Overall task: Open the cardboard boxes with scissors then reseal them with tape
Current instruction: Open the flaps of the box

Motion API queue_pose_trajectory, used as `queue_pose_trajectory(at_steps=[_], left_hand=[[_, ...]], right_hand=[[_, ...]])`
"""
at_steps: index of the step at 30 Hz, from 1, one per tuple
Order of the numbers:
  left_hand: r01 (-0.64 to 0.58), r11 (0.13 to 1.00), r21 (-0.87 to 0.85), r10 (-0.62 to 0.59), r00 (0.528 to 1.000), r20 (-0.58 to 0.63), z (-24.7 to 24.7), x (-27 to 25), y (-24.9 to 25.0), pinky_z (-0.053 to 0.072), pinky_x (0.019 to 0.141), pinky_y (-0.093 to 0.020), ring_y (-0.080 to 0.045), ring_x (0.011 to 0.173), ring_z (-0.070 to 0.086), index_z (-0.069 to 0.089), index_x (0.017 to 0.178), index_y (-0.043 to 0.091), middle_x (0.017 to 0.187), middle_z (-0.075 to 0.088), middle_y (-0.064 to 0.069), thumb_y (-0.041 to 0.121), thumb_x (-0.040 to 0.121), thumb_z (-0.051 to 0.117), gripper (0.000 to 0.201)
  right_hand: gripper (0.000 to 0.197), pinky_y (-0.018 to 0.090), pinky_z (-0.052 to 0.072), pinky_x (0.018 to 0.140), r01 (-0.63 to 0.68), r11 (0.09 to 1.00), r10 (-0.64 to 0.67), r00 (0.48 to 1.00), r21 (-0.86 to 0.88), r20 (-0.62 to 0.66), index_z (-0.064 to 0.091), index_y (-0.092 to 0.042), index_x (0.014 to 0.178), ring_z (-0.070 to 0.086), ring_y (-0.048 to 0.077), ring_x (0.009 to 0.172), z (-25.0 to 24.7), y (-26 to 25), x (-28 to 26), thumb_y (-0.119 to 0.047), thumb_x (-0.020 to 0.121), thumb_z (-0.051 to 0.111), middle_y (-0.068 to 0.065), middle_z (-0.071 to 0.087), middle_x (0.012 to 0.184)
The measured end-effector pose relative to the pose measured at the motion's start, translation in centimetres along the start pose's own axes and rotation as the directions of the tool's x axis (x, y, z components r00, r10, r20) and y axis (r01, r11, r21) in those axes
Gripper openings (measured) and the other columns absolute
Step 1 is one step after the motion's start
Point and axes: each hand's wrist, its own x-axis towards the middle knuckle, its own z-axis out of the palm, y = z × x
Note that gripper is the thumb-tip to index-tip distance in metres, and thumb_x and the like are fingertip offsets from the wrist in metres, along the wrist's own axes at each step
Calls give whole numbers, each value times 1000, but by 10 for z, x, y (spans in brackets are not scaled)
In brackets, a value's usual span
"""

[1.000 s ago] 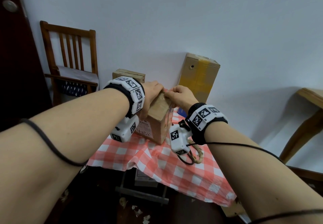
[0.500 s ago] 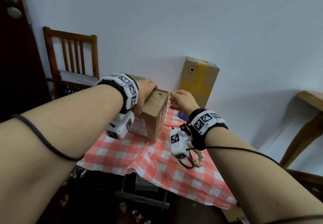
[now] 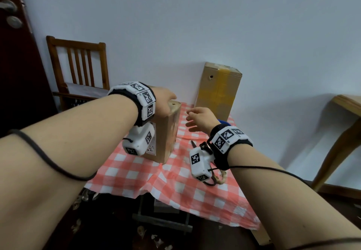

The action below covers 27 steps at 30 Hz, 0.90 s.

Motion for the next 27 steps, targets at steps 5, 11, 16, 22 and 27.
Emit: queue_pose_trajectory(at_steps=[5, 11, 16, 22, 27], left_hand=[[-179, 980, -87, 174, 983, -65, 7, 20, 49, 46, 95, -28, -20, 115, 57, 57, 131, 16, 125, 62, -1, 5, 86, 51, 48], [-213, 976, -52, 216, 974, 64, 51, 65, 91, 49, 92, -32, -23, 110, 59, 60, 128, 15, 125, 62, -4, 0, 87, 47, 45], [-160, 985, 61, 147, 974, 172, 85, 104, 104, 45, 86, -31, -28, 106, 59, 64, 116, 7, 116, 62, -11, 6, 92, 48, 29], [-105, 988, 112, 75, 967, 245, 110, 159, 116, 38, 64, -26, -18, 70, 45, 33, 66, 21, 71, 39, 2, 6, 93, 47, 34], [-83, 986, 145, 32, 945, 325, 124, 189, 123, 39, 69, -27, -18, 76, 48, 42, 70, 22, 73, 38, 4, 10, 94, 49, 27]], right_hand=[[23, 28, 50, 56, -76, 991, 66, 994, -112, -90, 62, 4, 108, 57, 19, 62, -36, 29, 2, 2, 93, 44, 10, 58, 74], [27, 37, 53, 72, -170, 936, 119, 977, -309, -177, 67, 1, 99, 56, 25, 79, -90, 72, 11, 5, 92, 42, 9, 59, 77], [30, 38, 46, 95, -161, 866, 92, 982, -473, -165, 70, -5, 99, 57, 26, 98, -115, 99, 34, 1, 94, 42, 16, 64, 113], [40, 32, 40, 96, -151, 705, 172, 984, -693, -40, 52, -4, 133, 49, 31, 124, -119, 113, 81, -2, 97, 35, 15, 50, 138], [36, 32, 37, 94, -89, 572, 195, 980, -815, 30, 45, 0, 134, 47, 30, 123, -111, 120, 115, -10, 100, 36, 18, 48, 136]])
